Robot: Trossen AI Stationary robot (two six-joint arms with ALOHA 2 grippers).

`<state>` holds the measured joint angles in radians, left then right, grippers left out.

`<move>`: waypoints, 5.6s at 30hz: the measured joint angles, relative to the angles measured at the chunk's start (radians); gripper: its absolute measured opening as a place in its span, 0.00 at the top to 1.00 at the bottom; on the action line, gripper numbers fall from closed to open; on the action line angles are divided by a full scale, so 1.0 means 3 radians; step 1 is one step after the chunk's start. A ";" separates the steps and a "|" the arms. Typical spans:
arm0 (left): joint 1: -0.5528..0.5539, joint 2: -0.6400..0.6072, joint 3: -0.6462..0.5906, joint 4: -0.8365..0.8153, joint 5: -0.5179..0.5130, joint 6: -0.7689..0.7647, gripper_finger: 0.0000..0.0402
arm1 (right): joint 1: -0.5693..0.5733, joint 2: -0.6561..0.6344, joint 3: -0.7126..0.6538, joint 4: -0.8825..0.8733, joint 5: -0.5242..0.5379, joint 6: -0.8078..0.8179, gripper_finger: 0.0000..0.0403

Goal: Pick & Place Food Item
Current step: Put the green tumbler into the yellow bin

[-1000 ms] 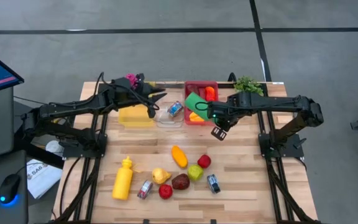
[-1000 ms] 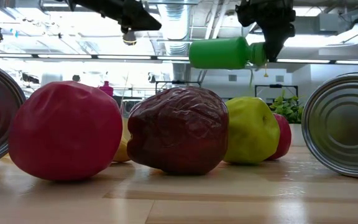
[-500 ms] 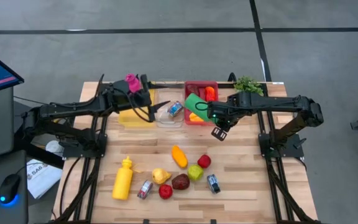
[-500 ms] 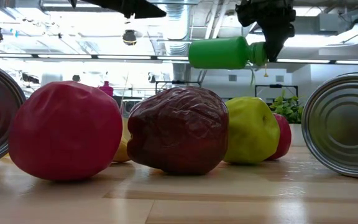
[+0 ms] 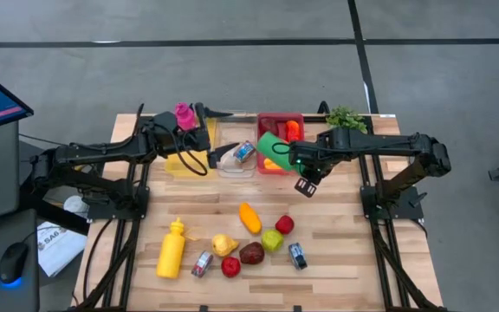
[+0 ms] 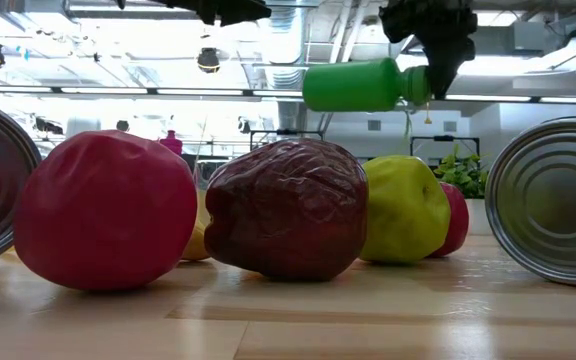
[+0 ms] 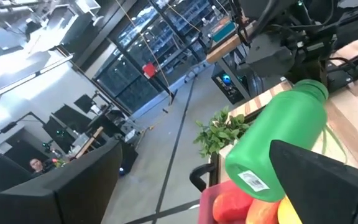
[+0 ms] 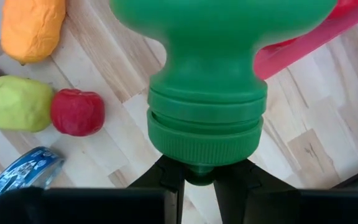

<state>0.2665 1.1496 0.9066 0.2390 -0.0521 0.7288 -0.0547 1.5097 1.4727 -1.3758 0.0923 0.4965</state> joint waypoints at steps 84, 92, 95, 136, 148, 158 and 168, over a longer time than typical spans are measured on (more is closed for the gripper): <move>-0.1110 0.0757 0.0000 -0.0243 -0.1363 0.1020 0.19 | -0.0785 0.0685 -0.0003 0.3149 -0.3188 0.2797 0.87; -0.1109 0.0754 0.0000 -0.0239 -0.1397 0.0675 0.35 | -0.0785 0.0685 -0.0003 0.3140 -0.3178 0.2782 0.87; -0.1108 0.0753 0.0000 -0.0235 -0.1397 0.0598 0.42 | -0.0785 0.0685 -0.0003 0.3138 -0.3157 0.2790 0.87; -0.1084 0.0757 -0.0004 -0.0232 -0.1451 0.0559 0.48 | -0.1213 0.0235 0.0001 0.3361 -0.3877 0.2546 0.36; -0.0880 0.0755 -0.0004 0.0232 -0.1718 0.0462 0.47 | -0.1471 -0.0781 0.0001 0.3367 -0.3265 0.1473 0.35; -0.0707 0.0755 -0.0003 0.0256 -0.1712 -0.0411 0.47 | -0.1439 -0.1466 0.0001 0.3122 -0.2576 0.0230 0.35; -0.0608 0.0753 0.0000 0.0254 -0.1709 -0.1300 0.47 | -0.1409 -0.1742 0.0001 0.2609 -0.1578 -0.0804 0.35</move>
<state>0.0839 1.3754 0.9066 0.3153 -0.5647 0.3388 -0.4774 0.9871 1.4729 -0.5931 -0.3813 0.2554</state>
